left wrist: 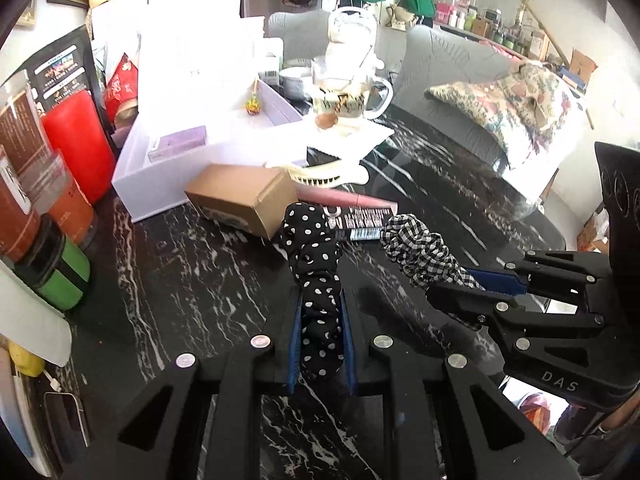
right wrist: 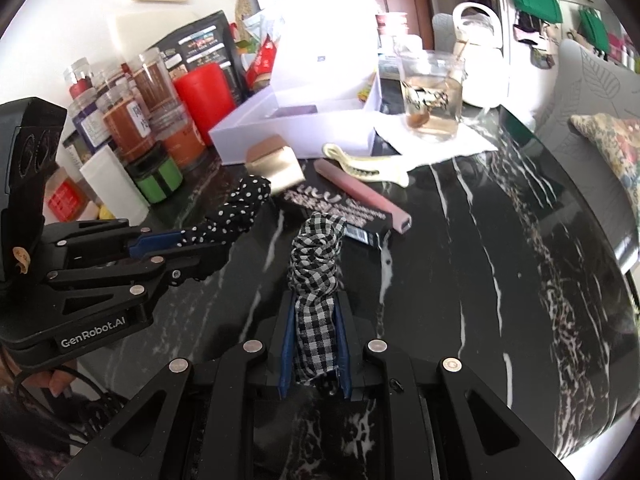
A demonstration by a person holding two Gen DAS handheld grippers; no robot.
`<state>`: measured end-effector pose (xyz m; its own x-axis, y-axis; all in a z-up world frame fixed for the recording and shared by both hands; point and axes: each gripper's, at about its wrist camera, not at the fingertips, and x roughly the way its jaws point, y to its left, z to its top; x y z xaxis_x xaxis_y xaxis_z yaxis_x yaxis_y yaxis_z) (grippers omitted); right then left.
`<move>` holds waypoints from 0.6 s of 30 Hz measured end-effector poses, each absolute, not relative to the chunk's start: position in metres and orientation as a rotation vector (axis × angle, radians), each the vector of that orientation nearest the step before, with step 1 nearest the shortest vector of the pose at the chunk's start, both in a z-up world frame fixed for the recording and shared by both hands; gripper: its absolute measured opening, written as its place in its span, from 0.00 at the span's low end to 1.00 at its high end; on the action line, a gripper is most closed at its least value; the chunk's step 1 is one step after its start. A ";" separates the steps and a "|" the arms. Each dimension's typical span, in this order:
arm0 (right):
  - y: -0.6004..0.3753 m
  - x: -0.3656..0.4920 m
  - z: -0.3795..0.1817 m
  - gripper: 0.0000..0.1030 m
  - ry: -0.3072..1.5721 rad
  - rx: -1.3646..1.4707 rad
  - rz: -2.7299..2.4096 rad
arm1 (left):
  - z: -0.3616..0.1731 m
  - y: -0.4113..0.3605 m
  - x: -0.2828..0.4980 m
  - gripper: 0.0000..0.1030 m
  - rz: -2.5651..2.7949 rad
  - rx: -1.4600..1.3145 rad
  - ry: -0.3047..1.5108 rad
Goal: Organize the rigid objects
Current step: 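Lift both scrunchies off the table with both grippers, then carry both scrunchies over the open white box with both grippers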
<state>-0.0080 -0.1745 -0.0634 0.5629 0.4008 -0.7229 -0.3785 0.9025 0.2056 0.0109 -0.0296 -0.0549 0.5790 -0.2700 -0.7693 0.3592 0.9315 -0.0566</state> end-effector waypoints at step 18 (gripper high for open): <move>-0.157 0.017 -0.006 0.17 0.753 -0.023 0.514 | -0.003 -0.021 0.034 0.17 -0.346 0.105 0.761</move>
